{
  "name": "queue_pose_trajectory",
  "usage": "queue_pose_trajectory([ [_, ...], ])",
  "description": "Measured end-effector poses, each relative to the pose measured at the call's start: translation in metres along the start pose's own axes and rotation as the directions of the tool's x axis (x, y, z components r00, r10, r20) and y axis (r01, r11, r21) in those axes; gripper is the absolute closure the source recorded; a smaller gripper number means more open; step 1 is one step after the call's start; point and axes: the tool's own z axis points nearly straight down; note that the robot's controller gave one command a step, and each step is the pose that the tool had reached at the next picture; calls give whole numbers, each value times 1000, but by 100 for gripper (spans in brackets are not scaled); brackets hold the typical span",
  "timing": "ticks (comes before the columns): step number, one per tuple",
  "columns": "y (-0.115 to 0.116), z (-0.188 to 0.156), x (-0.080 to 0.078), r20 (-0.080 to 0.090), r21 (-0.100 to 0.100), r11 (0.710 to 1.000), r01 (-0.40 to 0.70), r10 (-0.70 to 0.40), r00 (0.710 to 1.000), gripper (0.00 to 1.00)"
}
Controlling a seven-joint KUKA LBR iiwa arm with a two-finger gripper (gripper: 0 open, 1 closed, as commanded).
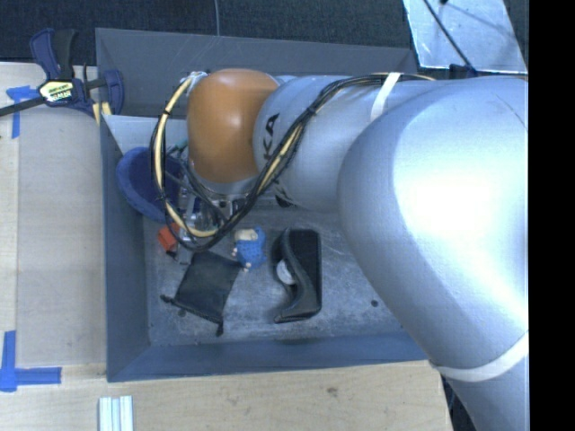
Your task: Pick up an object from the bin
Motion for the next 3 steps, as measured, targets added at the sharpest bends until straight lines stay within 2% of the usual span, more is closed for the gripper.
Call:
queue_pose_trajectory([
  [1, -3, -1, 0, -2, 5, 1000, -4, 4, 1000, 100],
  [2, 5, 0, -4, -3, 8, 1000, -6, 6, 1000, 100],
  [3, 11, 0, 0, 1, 9, 1000, 12, -12, 1000, 100],
])
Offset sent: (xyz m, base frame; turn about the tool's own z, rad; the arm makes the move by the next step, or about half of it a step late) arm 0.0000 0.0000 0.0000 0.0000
